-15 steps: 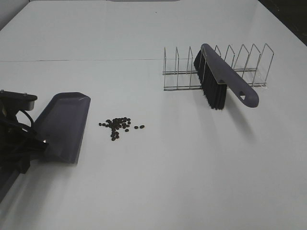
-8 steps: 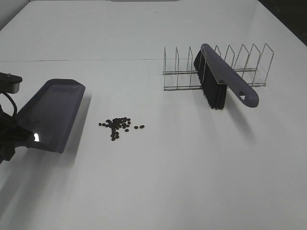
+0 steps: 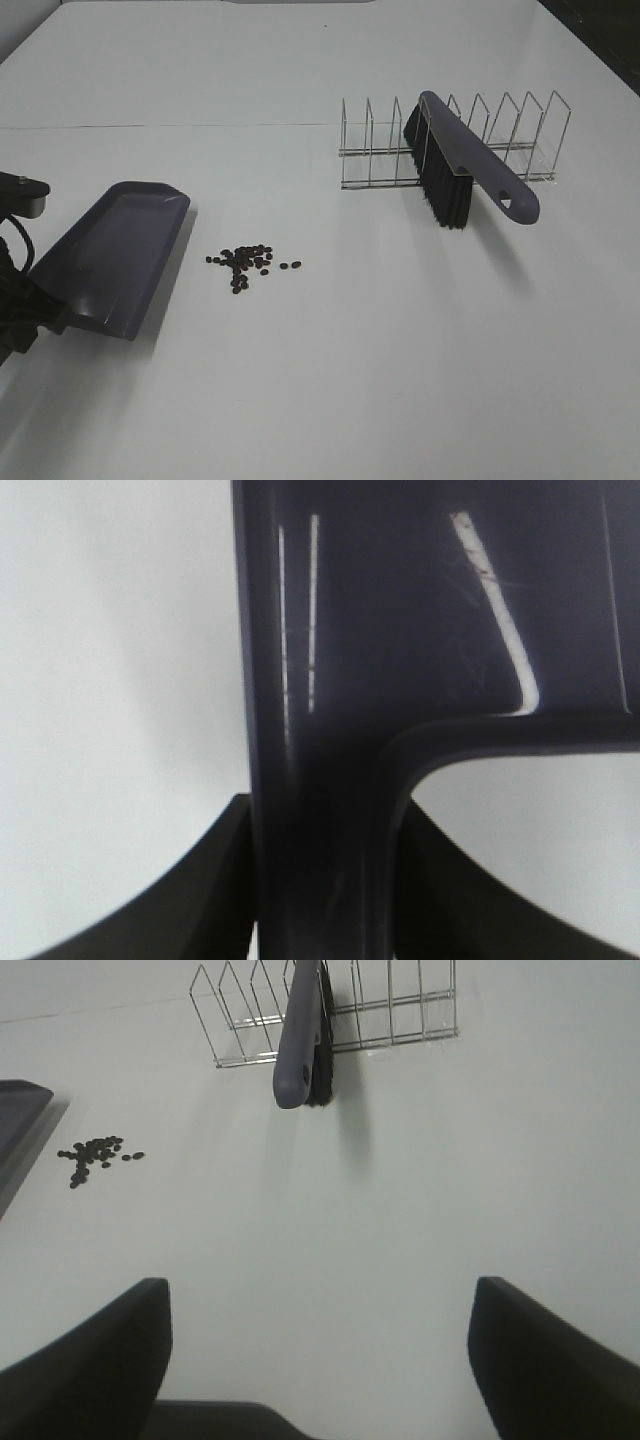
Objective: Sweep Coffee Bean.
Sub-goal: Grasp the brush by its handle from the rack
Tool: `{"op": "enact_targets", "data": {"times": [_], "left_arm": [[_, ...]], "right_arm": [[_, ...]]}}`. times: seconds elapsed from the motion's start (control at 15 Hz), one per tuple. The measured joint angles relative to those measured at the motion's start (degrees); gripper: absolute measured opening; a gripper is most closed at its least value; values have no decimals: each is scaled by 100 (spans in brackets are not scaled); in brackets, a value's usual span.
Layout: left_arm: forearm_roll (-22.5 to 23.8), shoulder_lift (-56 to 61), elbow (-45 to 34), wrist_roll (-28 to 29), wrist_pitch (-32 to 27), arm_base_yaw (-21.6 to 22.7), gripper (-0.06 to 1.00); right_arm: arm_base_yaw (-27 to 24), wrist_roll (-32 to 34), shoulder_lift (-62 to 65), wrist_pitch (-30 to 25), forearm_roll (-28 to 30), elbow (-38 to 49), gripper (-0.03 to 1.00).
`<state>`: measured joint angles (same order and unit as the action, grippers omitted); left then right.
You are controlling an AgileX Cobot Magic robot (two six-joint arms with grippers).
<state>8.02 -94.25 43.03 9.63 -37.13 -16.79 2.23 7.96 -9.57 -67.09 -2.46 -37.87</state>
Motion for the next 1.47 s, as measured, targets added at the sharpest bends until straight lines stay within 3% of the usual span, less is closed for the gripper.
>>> {"op": "enact_targets", "data": {"times": [0.27, 0.47, 1.07, 1.47], "left_arm": [[0, 6, -97, 6, 487, 0, 34], [6, 6, -630, 218, 1003, 0, 34], [11, 6, -819, 252, 1553, 0, 34], [11, 6, -819, 258, 1684, 0, 34]], "right_arm": [[0, -6, -1037, -195, 132, -539, 76], [0, -258, -2212, -292, 155, -1112, 76], [0, -722, -4922, -298, 172, -2779, 76], [0, -963, -6543, -292, -178, -4114, 76]]}}
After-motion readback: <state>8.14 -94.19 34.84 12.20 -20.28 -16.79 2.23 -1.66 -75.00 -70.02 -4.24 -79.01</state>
